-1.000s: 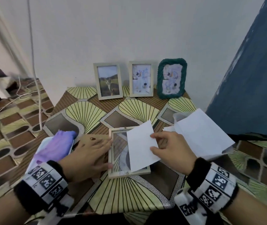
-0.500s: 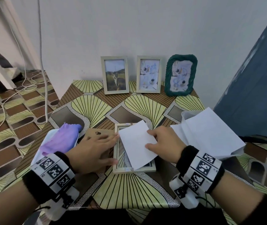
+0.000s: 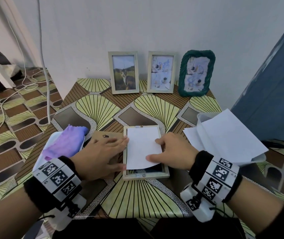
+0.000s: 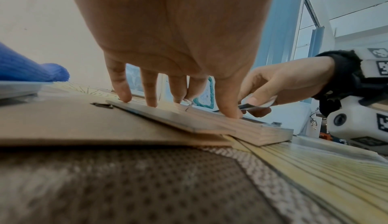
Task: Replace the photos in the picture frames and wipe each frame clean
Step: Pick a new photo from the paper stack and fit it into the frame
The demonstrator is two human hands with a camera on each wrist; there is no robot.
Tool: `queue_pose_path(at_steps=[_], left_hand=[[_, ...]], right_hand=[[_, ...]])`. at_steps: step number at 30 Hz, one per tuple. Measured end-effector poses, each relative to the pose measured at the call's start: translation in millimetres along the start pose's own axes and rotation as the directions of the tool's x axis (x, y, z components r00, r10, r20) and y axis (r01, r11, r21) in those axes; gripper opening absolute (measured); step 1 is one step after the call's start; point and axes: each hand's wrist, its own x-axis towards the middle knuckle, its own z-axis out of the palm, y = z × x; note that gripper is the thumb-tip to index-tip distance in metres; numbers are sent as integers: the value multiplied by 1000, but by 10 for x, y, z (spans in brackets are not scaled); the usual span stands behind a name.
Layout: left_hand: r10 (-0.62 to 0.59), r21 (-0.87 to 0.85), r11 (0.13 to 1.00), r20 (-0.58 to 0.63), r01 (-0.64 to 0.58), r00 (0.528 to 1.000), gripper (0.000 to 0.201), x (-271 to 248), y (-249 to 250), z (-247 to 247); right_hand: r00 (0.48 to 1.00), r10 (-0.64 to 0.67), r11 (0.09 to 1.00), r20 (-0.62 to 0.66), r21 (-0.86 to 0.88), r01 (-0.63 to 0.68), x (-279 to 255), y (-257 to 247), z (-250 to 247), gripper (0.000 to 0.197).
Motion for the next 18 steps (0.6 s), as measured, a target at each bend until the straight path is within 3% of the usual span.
queue_pose_path(at_steps=[6,13,15,18], left_hand=[[7,-16,1000,-6,-7,1000,93,-6,1,-7],[-5,14,1000,6,5,1000,88,-8,21,-23],[-9,17,1000,14,9,1000,87,-14,31,-33],[-15,15,1000,20,15,1000,86,-21,44,-52]], right_hand=[[995,-80,969,-53,-240,65,-17,21,3,42],[999,-44,882,25,-468,51,-7,-142,101,55],[997,-78,834,20,-547,76,0,-153,53,54],[989,-134,808,57,-572,142,35,-131,1,70]])
